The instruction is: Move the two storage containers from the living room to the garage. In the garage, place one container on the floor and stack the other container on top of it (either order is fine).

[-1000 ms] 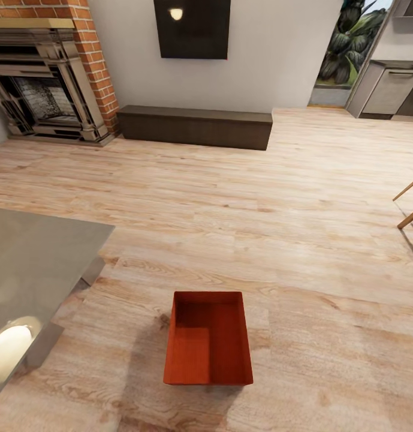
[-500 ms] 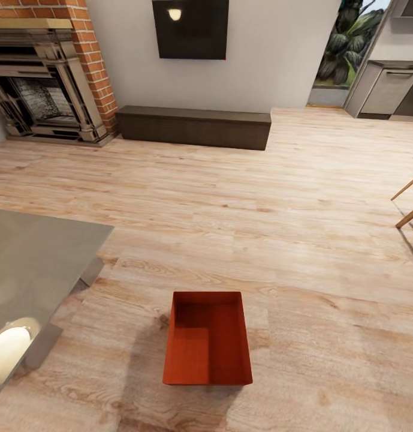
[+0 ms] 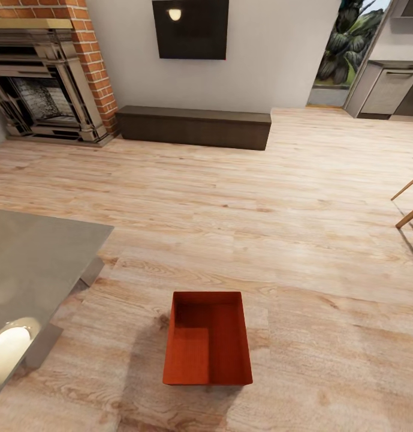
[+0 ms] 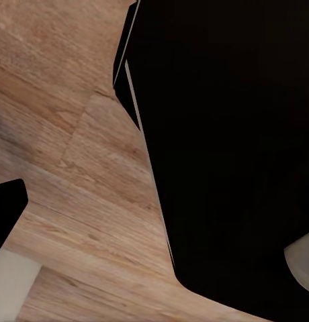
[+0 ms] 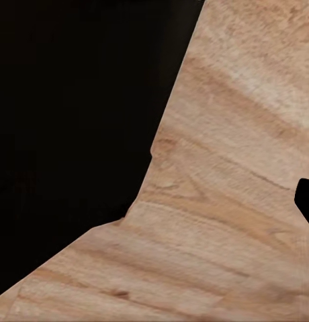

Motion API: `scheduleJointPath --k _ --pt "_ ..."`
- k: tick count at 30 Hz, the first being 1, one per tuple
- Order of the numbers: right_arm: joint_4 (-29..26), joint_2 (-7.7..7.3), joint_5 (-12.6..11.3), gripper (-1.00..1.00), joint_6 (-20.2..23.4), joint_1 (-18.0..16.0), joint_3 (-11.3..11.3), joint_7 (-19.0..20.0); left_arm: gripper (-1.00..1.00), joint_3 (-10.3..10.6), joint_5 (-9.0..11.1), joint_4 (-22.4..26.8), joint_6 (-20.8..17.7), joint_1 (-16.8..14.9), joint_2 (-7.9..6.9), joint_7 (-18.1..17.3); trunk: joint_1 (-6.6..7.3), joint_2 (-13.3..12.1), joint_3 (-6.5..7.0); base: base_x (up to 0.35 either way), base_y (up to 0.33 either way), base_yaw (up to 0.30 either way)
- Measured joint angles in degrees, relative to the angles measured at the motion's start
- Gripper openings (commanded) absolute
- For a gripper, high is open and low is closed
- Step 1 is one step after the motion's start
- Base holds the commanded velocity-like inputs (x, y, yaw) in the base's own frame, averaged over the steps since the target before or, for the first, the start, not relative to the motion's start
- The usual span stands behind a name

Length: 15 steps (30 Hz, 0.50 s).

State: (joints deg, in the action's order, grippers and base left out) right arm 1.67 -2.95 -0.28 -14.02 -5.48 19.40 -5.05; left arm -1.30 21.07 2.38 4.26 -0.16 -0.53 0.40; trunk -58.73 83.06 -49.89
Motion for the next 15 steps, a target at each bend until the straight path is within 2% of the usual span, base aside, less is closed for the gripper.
scheduleJointPath --k 5,10,15 --pt "0.0 -0.09 -0.4 1.0 -0.2 0.0 -0.6 0.0 1.0 0.0 0.0 0.0 0.1 0.0 -0.06 0.0 0.0 0.0 0.0 0.0 0.0 0.0" --pt "0.0 0.35 -0.5 1.0 -0.2 0.0 -0.8 0.0 1.0 -0.1 0.1 2.7 0.8 0.0 -1.54 0.0 0.0 0.0 0.0 0.0 0.0 0.0" --pt "0.0 0.46 -0.5 1.0 -0.1 0.0 -0.8 0.0 1.0 -0.1 0.2 4.1 0.7 0.0 -2.3 0.1 0.0 0.0 0.0 0.0 0.0 0.0"
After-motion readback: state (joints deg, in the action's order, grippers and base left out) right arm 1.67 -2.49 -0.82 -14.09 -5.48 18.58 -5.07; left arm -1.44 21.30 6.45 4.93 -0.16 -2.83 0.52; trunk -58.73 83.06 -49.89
